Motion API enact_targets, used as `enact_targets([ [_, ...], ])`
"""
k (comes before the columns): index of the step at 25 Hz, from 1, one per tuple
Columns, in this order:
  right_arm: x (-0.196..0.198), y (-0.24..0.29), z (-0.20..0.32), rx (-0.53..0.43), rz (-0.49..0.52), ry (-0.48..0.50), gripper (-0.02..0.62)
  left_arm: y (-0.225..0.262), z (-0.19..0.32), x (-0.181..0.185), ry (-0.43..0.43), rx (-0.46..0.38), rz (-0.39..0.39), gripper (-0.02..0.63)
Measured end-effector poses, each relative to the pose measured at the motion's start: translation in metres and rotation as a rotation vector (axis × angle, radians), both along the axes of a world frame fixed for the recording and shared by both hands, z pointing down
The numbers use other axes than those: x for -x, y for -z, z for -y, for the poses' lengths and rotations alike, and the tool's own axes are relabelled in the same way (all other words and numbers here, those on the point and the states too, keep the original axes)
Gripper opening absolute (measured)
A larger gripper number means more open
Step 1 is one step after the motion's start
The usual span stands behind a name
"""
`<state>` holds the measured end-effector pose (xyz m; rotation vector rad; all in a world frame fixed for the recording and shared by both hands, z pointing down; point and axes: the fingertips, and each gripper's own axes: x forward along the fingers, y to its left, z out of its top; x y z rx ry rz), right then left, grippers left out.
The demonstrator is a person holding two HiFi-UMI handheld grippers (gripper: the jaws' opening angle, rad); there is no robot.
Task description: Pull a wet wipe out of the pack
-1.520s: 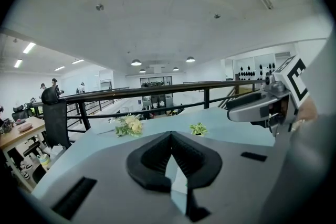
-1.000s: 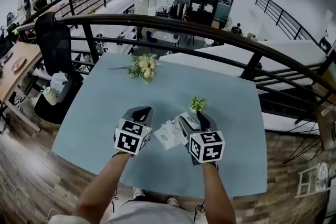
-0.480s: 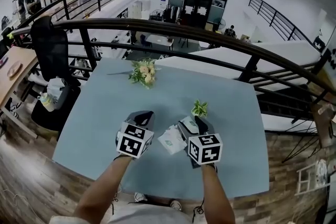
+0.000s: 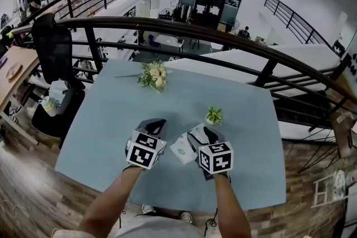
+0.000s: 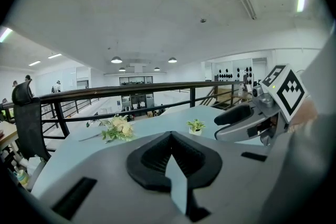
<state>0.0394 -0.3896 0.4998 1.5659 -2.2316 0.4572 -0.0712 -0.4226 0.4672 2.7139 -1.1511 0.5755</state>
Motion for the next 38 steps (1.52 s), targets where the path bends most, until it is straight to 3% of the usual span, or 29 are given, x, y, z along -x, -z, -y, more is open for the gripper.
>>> enact_targets([
  [22,0.013,-0.068,0.003,0.165,-0.063,0.082,0.270,-0.028,0.008,0.006,0.009,0.050,0.013,-0.005],
  [38,0.015,-0.094,0.000,0.244,-0.055,0.124,0.264,-0.035,0.009,0.008,0.023,0.070,0.022,-0.005],
])
